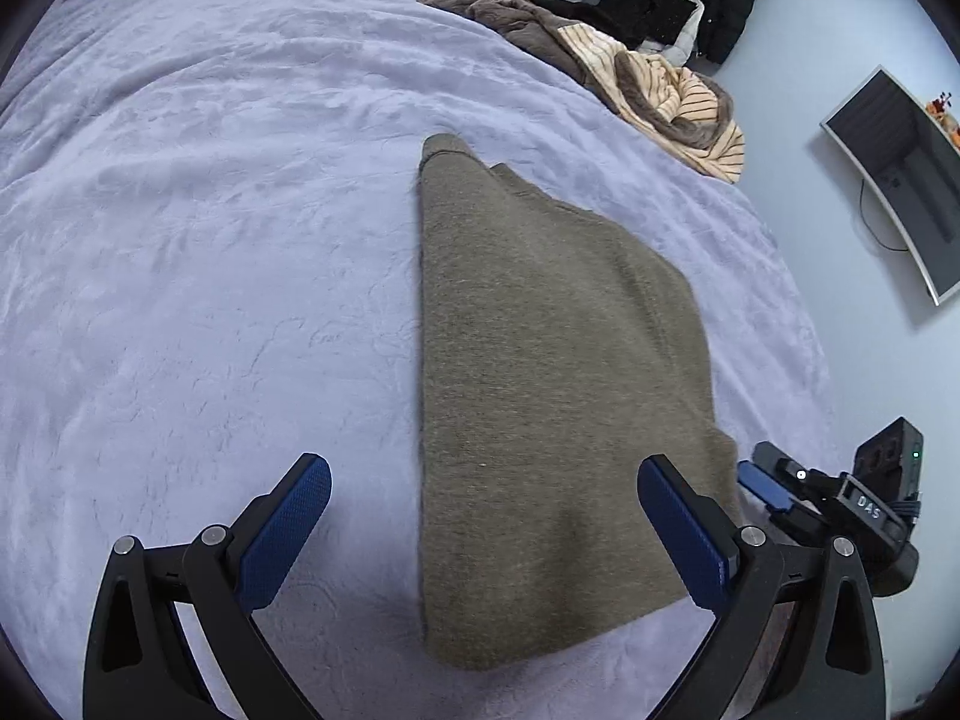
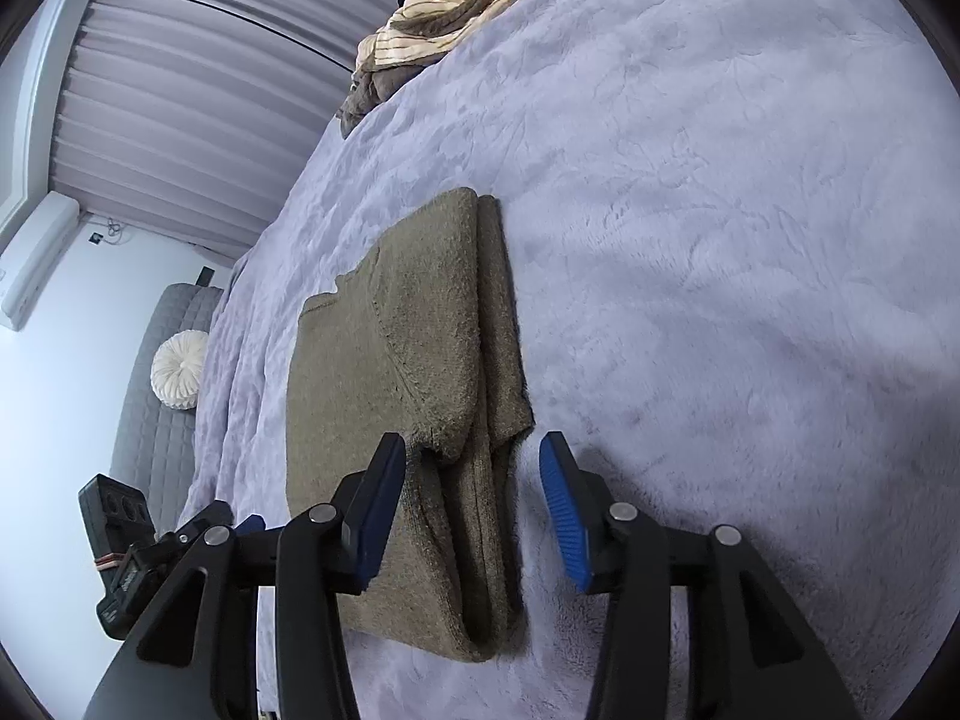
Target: Fold small clothes
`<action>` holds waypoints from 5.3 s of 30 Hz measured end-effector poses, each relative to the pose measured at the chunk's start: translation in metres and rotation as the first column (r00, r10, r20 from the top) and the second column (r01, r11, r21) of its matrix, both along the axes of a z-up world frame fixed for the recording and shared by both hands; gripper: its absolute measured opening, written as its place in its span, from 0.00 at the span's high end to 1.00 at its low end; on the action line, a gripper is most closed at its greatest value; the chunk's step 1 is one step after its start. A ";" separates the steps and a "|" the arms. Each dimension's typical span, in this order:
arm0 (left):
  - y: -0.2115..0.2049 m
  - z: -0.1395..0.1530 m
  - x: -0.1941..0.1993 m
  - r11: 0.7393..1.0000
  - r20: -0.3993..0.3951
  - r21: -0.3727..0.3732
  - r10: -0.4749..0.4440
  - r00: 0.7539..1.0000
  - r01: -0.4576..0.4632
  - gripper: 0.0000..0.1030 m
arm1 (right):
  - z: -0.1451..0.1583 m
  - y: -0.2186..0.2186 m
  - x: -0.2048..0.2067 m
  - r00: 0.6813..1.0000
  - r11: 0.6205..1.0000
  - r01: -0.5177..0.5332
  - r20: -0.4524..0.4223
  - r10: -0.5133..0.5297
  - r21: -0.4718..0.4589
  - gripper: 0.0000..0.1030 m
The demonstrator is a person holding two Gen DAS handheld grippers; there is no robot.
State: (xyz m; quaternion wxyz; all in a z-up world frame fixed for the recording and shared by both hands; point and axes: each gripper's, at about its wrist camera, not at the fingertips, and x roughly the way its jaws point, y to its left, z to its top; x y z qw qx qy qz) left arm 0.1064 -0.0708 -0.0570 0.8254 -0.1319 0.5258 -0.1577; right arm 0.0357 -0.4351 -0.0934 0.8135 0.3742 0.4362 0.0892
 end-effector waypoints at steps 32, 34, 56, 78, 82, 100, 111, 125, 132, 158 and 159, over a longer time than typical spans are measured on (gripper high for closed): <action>-0.018 -0.055 0.080 0.960 -0.121 -0.197 -0.225 0.967 0.199 0.01 | -0.017 0.001 0.061 0.976 0.979 -0.201 -0.072 0.204 0.041 0.35; -0.032 -0.059 0.081 0.955 -0.116 -0.173 -0.261 0.958 0.239 0.01 | -0.022 0.012 0.073 0.962 0.965 -0.257 -0.090 0.260 0.044 0.35; -0.012 0.039 0.024 0.953 0.054 -0.083 -0.289 0.956 0.293 0.49 | 0.053 0.084 0.040 0.945 0.927 -0.326 0.088 0.315 0.185 0.67; 0.132 0.021 -0.111 0.985 0.002 -0.044 -0.169 0.986 0.169 0.48 | 0.031 0.232 -0.051 0.902 0.873 -0.429 0.051 0.429 0.232 0.67; 0.144 -0.006 -0.118 0.993 -0.022 -0.002 -0.116 0.993 0.116 0.48 | 0.011 0.238 -0.053 0.909 0.891 -0.410 0.003 0.417 0.196 0.67; 0.201 0.000 -0.157 0.963 0.149 0.256 0.051 0.987 -0.089 0.17 | 0.028 0.190 -0.091 0.957 0.921 -0.288 -0.100 0.271 -0.262 0.67; 0.139 0.009 -0.179 0.978 0.164 0.208 -0.038 0.986 0.003 0.30 | 0.063 0.268 -0.117 0.888 0.828 -0.430 -0.005 0.459 -0.359 0.68; 0.149 -0.011 -0.185 0.981 0.103 0.188 0.022 0.994 -0.041 0.30 | 0.016 0.241 -0.139 0.886 0.854 -0.464 -0.114 0.450 -0.235 0.69; 0.148 -0.005 -0.188 0.969 0.121 0.241 0.021 0.992 -0.050 0.16 | 0.016 0.242 -0.144 0.892 0.862 -0.451 -0.087 0.444 -0.231 0.90; 0.143 -0.028 -0.194 0.978 0.039 0.197 0.056 0.998 -0.062 0.15 | 0.022 0.196 -0.139 0.952 0.921 -0.301 -0.136 0.274 -0.249 0.79; 0.144 -0.026 -0.193 0.978 0.041 0.200 0.056 0.998 -0.063 0.15 | 0.023 0.196 -0.138 0.954 0.923 -0.293 -0.139 0.266 -0.251 0.78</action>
